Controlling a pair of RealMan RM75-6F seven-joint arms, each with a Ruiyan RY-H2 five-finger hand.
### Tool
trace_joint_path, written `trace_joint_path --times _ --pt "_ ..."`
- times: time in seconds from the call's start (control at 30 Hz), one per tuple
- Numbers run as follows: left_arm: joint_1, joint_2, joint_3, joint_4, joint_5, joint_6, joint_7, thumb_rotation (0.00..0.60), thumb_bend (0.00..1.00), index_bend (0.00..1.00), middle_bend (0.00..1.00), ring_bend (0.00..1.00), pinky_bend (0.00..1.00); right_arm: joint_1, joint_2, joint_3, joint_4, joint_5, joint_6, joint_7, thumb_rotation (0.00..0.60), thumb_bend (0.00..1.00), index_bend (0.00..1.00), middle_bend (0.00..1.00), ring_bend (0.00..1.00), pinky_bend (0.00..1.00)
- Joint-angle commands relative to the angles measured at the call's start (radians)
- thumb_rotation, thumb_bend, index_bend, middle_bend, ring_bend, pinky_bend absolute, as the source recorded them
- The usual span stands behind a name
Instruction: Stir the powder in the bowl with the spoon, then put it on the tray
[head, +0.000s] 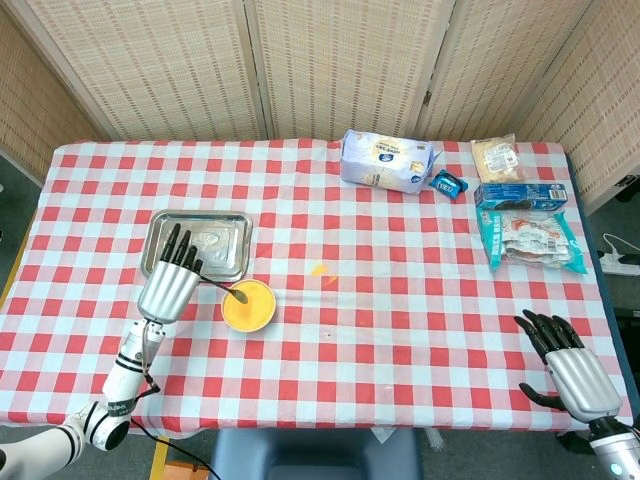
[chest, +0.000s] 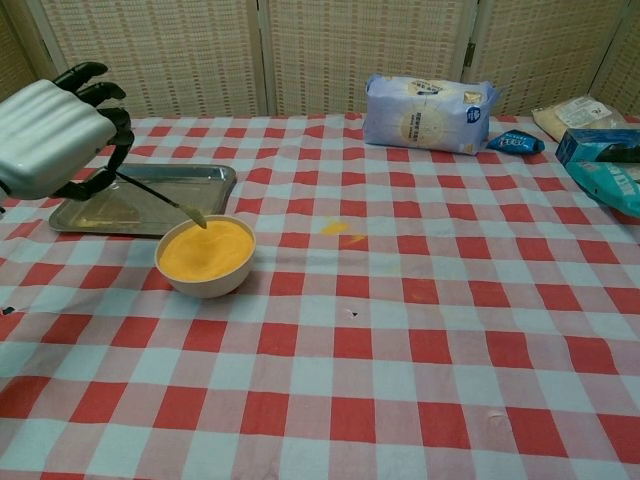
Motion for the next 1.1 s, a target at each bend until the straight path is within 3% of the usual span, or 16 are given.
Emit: trace_joint_path --times 0.03,0.23,0.4,0.7,0.83,0.97,1.1 --pt "-0.013 0.005 -0.033 0.021 -0.028 -0.011 -0.017 0.6 0.91 0.77 0.36 0.12 0.03 0.001 -0.002 0.001 0.0 0.002 -0.003 -0.002 0.6 0.15 0.0 0.0 0.0 0.0" --pt "-0.06 -0.007 -0.116 0.079 -0.162 -0.135 -0.026 0.6 0.91 0.77 0.36 0.12 0.03 0.004 -0.006 0.002 -0.001 0.008 -0.01 -0.011 0.6 0.15 0.0 0.0 0.0 0.0" --pt "-0.119 -0.056 -0.168 0.201 -0.275 -0.271 -0.038 0.6 0.91 0.77 0.36 0.13 0.03 0.007 -0.011 0.007 0.001 0.024 -0.019 -0.021 0.6 0.15 0.0 0.0 0.0 0.0" --pt "-0.205 -0.192 -0.161 0.491 -0.305 -0.373 -0.112 0.6 0.9 0.77 0.36 0.13 0.03 0.007 -0.014 0.016 0.01 0.055 -0.029 -0.026 0.6 0.15 0.0 0.0 0.0 0.0" --pt "-0.215 -0.227 -0.152 0.559 -0.3 -0.373 -0.169 0.6 0.86 0.76 0.37 0.14 0.03 0.009 -0.015 0.018 0.014 0.063 -0.035 -0.025 0.6 0.15 0.0 0.0 0.0 0.0" --pt "-0.214 -0.247 -0.137 0.602 -0.289 -0.376 -0.214 0.6 0.79 0.64 0.36 0.14 0.03 0.01 -0.016 0.018 0.012 0.062 -0.035 -0.027 0.6 0.15 0.0 0.0 0.0 0.0" --pt "-0.213 -0.256 -0.129 0.621 -0.289 -0.391 -0.234 0.6 0.63 0.38 0.33 0.15 0.03 0.009 -0.018 0.017 0.008 0.054 -0.03 -0.03 0.6 0.15 0.0 0.0 0.0 0.0"
